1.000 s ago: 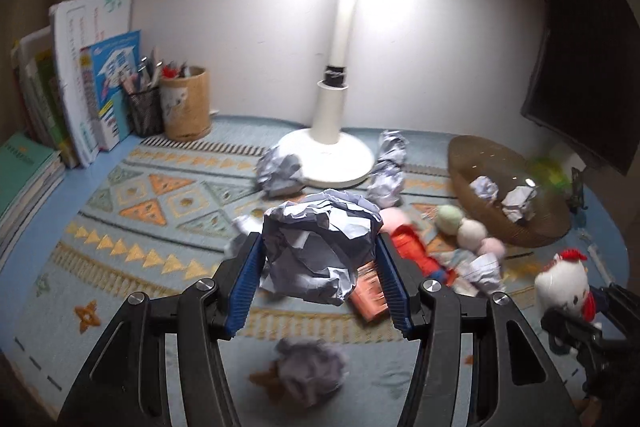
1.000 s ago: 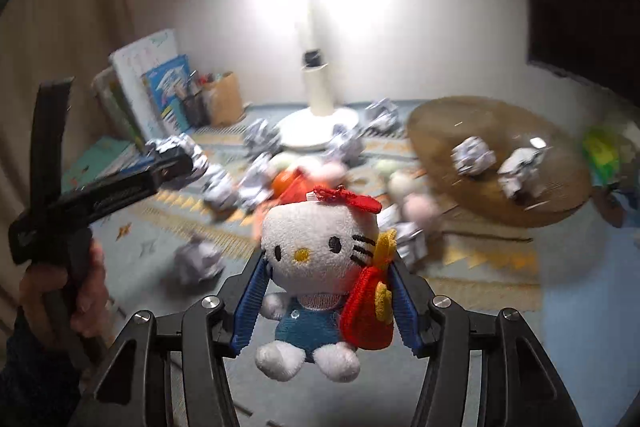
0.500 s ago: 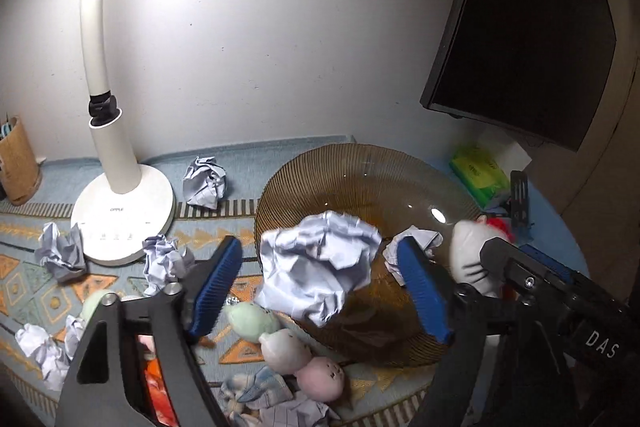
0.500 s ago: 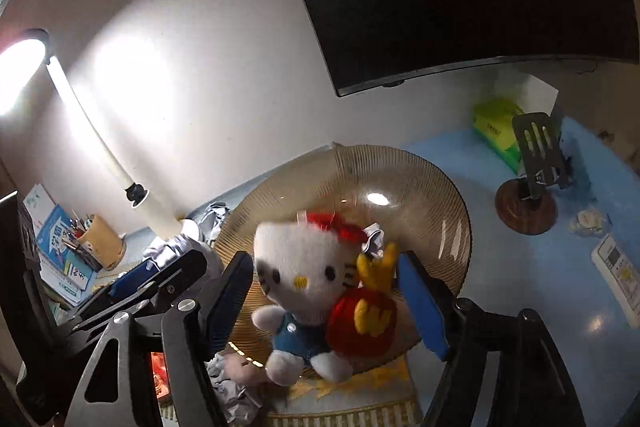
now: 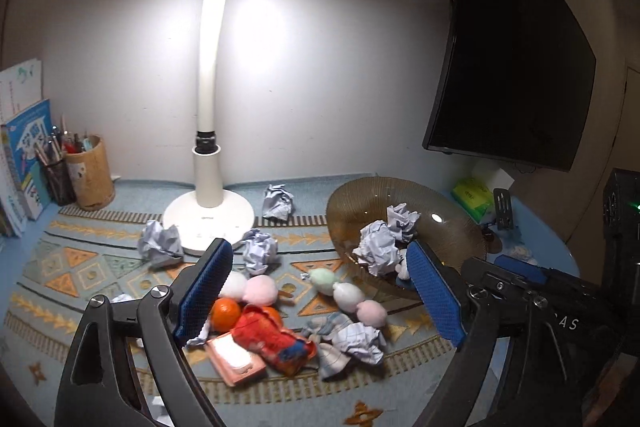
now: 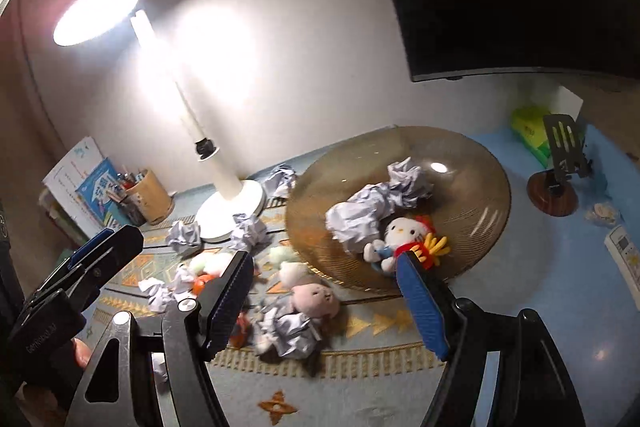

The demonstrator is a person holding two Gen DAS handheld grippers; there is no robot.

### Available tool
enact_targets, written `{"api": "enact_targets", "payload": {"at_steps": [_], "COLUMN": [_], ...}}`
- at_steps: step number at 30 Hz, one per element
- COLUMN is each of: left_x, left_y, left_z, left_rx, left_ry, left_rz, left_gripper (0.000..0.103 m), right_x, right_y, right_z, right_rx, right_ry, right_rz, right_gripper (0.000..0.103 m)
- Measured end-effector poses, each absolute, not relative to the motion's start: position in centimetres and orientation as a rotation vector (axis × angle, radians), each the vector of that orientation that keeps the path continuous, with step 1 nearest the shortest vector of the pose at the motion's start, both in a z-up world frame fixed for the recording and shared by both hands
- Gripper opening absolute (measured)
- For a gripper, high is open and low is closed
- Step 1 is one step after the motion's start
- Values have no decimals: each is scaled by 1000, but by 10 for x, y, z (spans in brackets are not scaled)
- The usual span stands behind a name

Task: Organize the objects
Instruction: 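Grasp a paper ball with the left gripper while the right gripper grasps the red snack bag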

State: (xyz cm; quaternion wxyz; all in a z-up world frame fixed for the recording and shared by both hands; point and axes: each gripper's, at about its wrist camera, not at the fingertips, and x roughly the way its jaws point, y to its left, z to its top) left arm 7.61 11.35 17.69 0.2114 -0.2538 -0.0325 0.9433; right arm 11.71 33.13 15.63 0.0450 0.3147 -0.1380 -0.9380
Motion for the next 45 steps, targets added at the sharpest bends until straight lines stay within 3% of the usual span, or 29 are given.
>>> {"api": "enact_targets", "payload": {"at_steps": [2,9,13,27,35,42,45], "left_x": [91,96,86,90,88,86,84], "left_y": [79,-43,-78,-66,-46,-17,-3], "left_z": [175,88,45,38,39,32,22], "left_rx": [-700,-922,-1007,-997,-1009,-1152,-1232], "left_ry": [-126,-247,-428,-363,-222,-201,-178], "left_rz": [2677,2940,2924,2904,2747,2585,2545], "left_gripper": [102,102,102,102,102,102,102], "right_x": [126,135,136,129,109,63,44], "right_y": [313,257,247,230,225,188,181], "right_z": [150,76,54,40,52,63,47], "right_rx": [948,1005,997,1070,1120,1119,1171], "right_ry": [-399,-96,-63,71,9,209,209], "right_rz": [-2845,-2853,-2808,-2811,-2680,-2596,-2561], "right_gripper": [73,73,73,73,70,69,63]}}
